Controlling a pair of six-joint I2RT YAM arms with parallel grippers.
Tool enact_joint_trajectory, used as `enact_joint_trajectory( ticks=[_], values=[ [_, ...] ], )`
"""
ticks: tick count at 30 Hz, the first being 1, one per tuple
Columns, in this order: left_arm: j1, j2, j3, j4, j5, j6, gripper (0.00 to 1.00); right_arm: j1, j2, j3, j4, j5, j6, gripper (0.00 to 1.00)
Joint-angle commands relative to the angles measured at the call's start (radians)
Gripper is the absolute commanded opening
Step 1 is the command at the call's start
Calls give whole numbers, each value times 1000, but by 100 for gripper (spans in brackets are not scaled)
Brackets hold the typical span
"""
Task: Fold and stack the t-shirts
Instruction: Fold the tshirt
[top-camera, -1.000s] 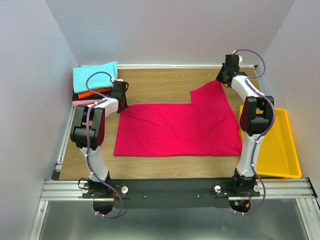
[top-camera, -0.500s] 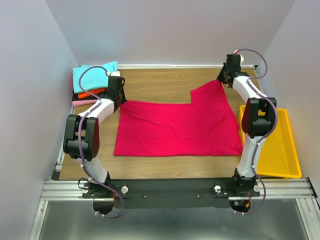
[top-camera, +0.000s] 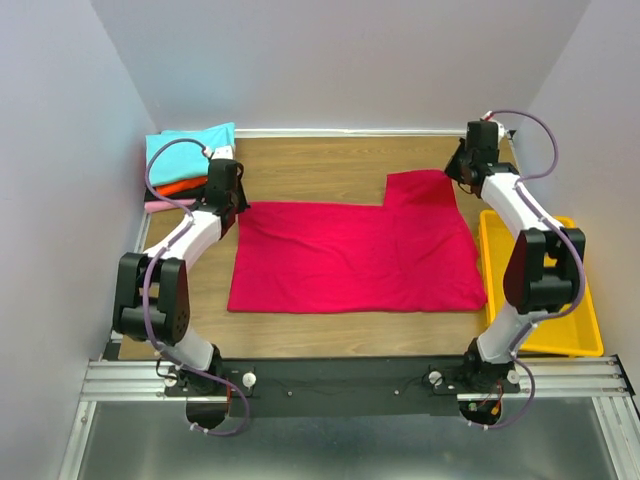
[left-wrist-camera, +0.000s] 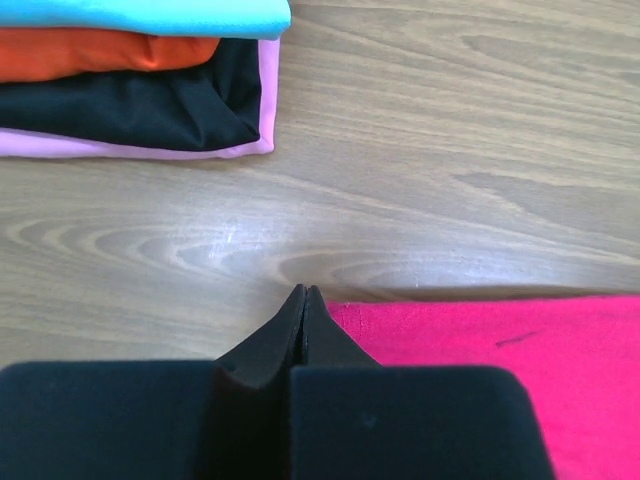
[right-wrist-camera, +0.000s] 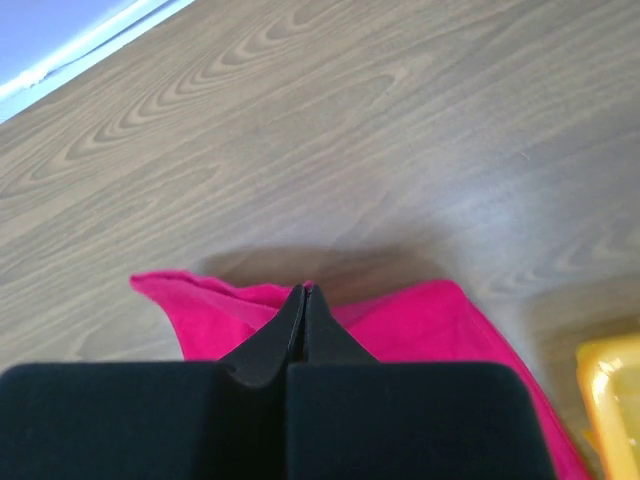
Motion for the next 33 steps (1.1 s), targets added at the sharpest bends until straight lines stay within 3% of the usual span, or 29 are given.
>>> enact_joint_trajectory(
  ticks=[1, 13, 33],
  values=[
    [9, -57, -48, 45, 23, -13, 0, -7, -120, -119, -1, 45, 18, 1],
    [7, -198, -186, 73, -2, -42, 0, -7, -522, -440, -4, 129, 13, 1],
    [7, -410, -396, 79, -109, -145, 0, -7, -903, -706, -97, 167, 55, 1]
  ],
)
